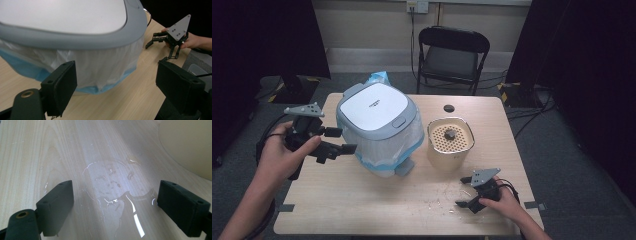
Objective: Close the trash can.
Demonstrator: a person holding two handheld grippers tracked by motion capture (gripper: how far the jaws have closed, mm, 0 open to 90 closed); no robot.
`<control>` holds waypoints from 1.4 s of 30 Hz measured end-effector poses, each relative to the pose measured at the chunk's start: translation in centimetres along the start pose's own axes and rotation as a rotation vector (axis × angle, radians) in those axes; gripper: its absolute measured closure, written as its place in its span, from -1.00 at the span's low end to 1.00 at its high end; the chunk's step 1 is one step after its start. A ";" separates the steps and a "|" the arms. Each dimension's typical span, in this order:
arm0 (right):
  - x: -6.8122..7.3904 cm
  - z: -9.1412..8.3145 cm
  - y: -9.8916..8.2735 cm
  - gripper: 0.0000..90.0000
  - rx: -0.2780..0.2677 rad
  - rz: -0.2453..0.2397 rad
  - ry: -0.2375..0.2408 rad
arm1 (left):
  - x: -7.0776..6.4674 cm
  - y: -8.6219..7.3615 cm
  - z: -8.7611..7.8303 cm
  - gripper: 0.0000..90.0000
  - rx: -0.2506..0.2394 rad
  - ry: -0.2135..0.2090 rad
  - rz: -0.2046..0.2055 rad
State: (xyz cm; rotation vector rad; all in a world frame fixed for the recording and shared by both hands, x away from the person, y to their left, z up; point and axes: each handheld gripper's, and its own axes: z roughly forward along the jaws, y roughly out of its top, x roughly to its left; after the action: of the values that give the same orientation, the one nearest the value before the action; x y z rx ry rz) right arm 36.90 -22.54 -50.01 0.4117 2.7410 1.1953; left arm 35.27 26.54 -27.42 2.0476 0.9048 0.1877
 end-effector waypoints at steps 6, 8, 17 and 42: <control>0.0 0.0 0.0 -0.71 0.000 0.000 0.001 | 0.6 -2.9 1.2 -0.63 0.004 -0.021 -0.028; 0.0 0.0 0.0 -0.71 0.002 0.001 0.002 | 0.9 -3.8 1.8 -0.63 0.005 -0.024 -0.040; 0.0 0.0 0.0 -0.71 0.002 0.001 0.002 | 2.0 -7.5 4.7 -0.63 0.022 -0.045 -0.065; 0.0 0.0 0.0 -0.71 0.002 0.002 0.002 | 2.5 -14.6 10.3 -0.61 0.040 -0.081 -0.086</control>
State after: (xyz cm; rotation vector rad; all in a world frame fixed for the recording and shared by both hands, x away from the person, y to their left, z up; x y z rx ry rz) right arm 36.88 -22.55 -50.00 0.4131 2.7442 1.1946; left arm 33.81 26.67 -45.41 2.0330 0.9508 0.0401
